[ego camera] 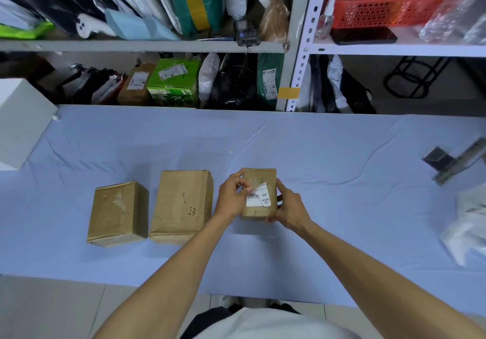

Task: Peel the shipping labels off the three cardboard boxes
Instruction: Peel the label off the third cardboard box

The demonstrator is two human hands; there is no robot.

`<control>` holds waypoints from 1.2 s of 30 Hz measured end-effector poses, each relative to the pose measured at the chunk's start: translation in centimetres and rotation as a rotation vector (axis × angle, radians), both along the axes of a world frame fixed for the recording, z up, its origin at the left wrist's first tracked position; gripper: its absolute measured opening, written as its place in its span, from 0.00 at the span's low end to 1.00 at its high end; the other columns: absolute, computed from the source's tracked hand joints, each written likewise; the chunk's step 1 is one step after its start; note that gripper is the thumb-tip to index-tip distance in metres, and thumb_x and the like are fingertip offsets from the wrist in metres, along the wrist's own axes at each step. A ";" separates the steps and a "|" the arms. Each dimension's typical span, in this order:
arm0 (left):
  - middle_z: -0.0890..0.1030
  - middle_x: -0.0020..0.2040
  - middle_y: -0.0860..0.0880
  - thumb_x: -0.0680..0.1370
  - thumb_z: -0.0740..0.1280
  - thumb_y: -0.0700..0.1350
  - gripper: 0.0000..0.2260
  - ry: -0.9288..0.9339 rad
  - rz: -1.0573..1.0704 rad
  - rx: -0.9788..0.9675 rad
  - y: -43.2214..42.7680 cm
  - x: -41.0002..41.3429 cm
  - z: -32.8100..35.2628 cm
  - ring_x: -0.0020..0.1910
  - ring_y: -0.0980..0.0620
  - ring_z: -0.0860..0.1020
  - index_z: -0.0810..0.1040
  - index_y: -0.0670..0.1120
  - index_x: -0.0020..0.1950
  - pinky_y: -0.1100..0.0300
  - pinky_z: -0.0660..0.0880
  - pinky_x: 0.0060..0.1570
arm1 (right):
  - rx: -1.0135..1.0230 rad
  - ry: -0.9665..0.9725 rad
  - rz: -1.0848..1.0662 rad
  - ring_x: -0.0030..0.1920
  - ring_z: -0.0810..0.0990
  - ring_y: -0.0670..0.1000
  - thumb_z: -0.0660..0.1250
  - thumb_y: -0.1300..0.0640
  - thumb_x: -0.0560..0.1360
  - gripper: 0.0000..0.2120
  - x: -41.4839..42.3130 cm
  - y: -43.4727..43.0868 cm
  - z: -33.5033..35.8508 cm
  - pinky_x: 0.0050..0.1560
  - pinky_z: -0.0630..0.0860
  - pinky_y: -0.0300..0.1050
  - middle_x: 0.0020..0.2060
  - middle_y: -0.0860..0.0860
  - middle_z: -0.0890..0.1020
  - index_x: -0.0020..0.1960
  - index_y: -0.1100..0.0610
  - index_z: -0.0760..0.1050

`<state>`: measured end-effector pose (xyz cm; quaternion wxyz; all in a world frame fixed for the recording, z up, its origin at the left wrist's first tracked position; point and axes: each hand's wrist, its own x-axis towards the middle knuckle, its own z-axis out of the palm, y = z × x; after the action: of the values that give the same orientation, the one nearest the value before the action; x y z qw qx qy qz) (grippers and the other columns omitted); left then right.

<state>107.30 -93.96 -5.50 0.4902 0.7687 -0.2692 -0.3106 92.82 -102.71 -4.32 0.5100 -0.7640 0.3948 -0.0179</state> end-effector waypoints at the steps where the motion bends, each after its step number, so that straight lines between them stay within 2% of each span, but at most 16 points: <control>1: 0.70 0.72 0.48 0.74 0.69 0.33 0.04 0.000 -0.001 0.001 0.0 0.0 0.0 0.69 0.51 0.71 0.77 0.40 0.41 0.84 0.67 0.47 | 0.000 -0.001 0.001 0.46 0.81 0.53 0.76 0.68 0.58 0.44 0.0 0.0 0.0 0.38 0.82 0.47 0.44 0.48 0.80 0.69 0.47 0.65; 4: 0.70 0.72 0.48 0.74 0.69 0.34 0.04 0.002 -0.001 -0.006 0.1 -0.1 0.2 0.70 0.51 0.70 0.78 0.41 0.41 0.81 0.67 0.51 | -0.001 -0.006 0.000 0.46 0.81 0.52 0.76 0.68 0.58 0.44 0.0 0.0 0.0 0.38 0.82 0.46 0.44 0.49 0.80 0.69 0.48 0.65; 8: 0.70 0.72 0.48 0.74 0.69 0.34 0.05 -0.002 -0.013 -0.013 0.2 -0.2 0.4 0.69 0.49 0.71 0.78 0.43 0.41 0.64 0.68 0.64 | -0.003 -0.002 0.001 0.47 0.81 0.53 0.76 0.69 0.58 0.45 0.1 0.0 0.1 0.39 0.81 0.47 0.45 0.50 0.81 0.70 0.48 0.64; 13: 0.69 0.73 0.48 0.75 0.70 0.35 0.06 -0.001 -0.021 -0.014 0.3 -0.3 0.6 0.68 0.49 0.72 0.78 0.44 0.40 0.56 0.69 0.68 | -0.007 -0.001 0.002 0.47 0.80 0.53 0.77 0.68 0.58 0.45 0.1 0.1 0.1 0.36 0.80 0.42 0.44 0.48 0.80 0.70 0.48 0.65; 19: 0.69 0.73 0.49 0.74 0.70 0.35 0.06 0.004 -0.012 -0.010 0.3 -0.3 0.6 0.70 0.50 0.70 0.77 0.45 0.40 0.65 0.66 0.63 | -0.011 0.003 0.002 0.44 0.80 0.51 0.77 0.67 0.57 0.45 0.1 0.1 0.1 0.31 0.76 0.36 0.42 0.46 0.79 0.69 0.48 0.65; 22: 0.69 0.73 0.50 0.74 0.70 0.36 0.05 0.008 -0.009 -0.007 0.3 -0.3 0.5 0.70 0.51 0.70 0.78 0.43 0.41 0.75 0.66 0.57 | -0.015 0.009 0.006 0.44 0.80 0.51 0.77 0.68 0.57 0.44 0.1 0.1 0.1 0.31 0.76 0.35 0.41 0.45 0.79 0.69 0.49 0.66; 24: 0.69 0.73 0.50 0.74 0.70 0.36 0.05 0.008 -0.011 -0.005 0.3 -0.3 0.5 0.70 0.51 0.70 0.78 0.43 0.41 0.73 0.66 0.59 | -0.015 0.011 0.008 0.45 0.80 0.52 0.78 0.68 0.57 0.44 0.1 0.1 0.2 0.32 0.78 0.37 0.43 0.47 0.79 0.69 0.49 0.65; 26: 0.69 0.73 0.50 0.74 0.70 0.36 0.06 0.013 -0.010 -0.008 0.3 -0.2 0.4 0.70 0.51 0.70 0.77 0.45 0.40 0.69 0.65 0.60 | -0.009 0.012 0.006 0.46 0.80 0.54 0.78 0.68 0.58 0.45 0.2 0.1 0.3 0.36 0.81 0.44 0.46 0.51 0.80 0.70 0.49 0.65; 32: 0.69 0.73 0.51 0.74 0.70 0.35 0.07 0.027 -0.011 -0.031 0.2 -0.3 0.5 0.69 0.51 0.70 0.76 0.45 0.39 0.80 0.67 0.50 | -0.013 -0.011 -0.025 0.44 0.82 0.53 0.77 0.68 0.57 0.46 0.1 0.3 0.2 0.39 0.82 0.47 0.44 0.50 0.80 0.70 0.49 0.63; 33: 0.69 0.73 0.51 0.74 0.70 0.35 0.08 0.023 -0.017 -0.040 0.2 -0.2 0.6 0.69 0.51 0.70 0.76 0.45 0.38 0.78 0.67 0.54 | -0.016 -0.014 -0.036 0.43 0.82 0.53 0.77 0.68 0.58 0.48 0.1 0.3 0.1 0.40 0.82 0.47 0.44 0.50 0.80 0.72 0.48 0.60; 35: 0.69 0.73 0.51 0.74 0.70 0.35 0.07 0.017 -0.031 -0.040 0.1 -0.1 0.7 0.70 0.51 0.69 0.77 0.45 0.39 0.65 0.67 0.66 | -0.021 -0.002 -0.036 0.43 0.81 0.52 0.76 0.68 0.60 0.56 0.2 0.6 0.0 0.41 0.80 0.46 0.45 0.51 0.79 0.77 0.46 0.48; 36: 0.69 0.73 0.51 0.74 0.70 0.35 0.07 0.018 -0.037 -0.036 0.0 -0.1 0.7 0.70 0.51 0.69 0.77 0.45 0.39 0.61 0.67 0.68 | -0.023 0.004 -0.031 0.44 0.81 0.53 0.76 0.68 0.60 0.59 0.2 0.6 0.0 0.43 0.80 0.46 0.47 0.51 0.79 0.78 0.46 0.43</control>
<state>107.24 -93.92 -4.82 0.5004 0.7519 -0.2843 -0.3215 93.02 -102.13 -4.34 0.5001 -0.7637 0.4074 -0.0288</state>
